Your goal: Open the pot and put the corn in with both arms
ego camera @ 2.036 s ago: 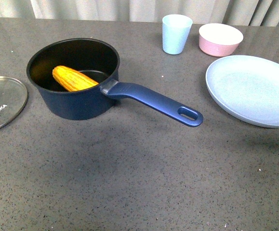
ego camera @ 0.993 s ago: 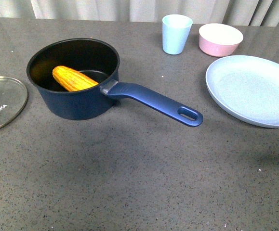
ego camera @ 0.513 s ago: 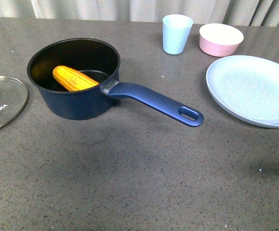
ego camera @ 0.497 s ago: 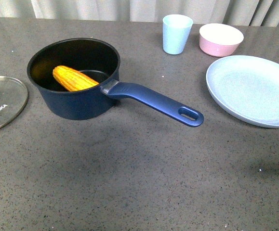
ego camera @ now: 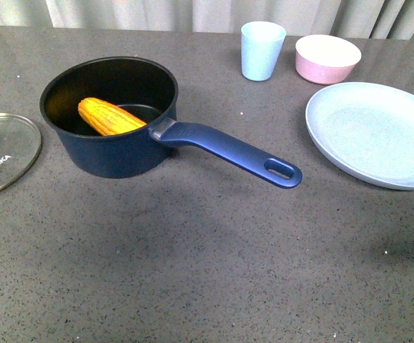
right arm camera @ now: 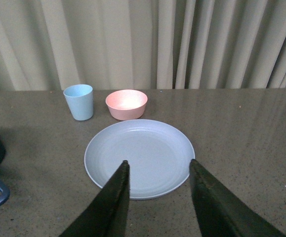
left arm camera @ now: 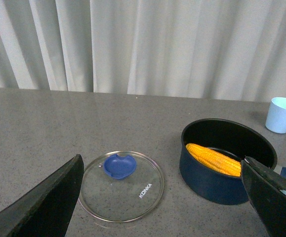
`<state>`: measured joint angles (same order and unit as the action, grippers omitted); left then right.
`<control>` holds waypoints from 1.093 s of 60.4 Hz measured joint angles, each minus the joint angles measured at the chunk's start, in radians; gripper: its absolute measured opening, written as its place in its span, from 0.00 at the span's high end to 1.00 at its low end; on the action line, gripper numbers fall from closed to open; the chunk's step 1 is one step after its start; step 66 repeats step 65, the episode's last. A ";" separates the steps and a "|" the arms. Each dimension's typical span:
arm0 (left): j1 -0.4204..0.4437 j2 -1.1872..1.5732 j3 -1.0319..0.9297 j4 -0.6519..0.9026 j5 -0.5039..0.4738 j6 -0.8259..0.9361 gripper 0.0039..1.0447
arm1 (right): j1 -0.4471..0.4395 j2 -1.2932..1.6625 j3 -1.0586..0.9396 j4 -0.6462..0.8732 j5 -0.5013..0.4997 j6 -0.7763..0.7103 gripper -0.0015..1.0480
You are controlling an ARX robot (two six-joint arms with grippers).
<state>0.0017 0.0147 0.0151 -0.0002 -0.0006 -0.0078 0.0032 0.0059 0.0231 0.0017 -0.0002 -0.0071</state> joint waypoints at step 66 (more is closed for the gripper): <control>0.000 0.000 0.000 0.000 0.000 0.000 0.08 | 0.000 0.000 0.000 0.000 0.000 0.001 0.09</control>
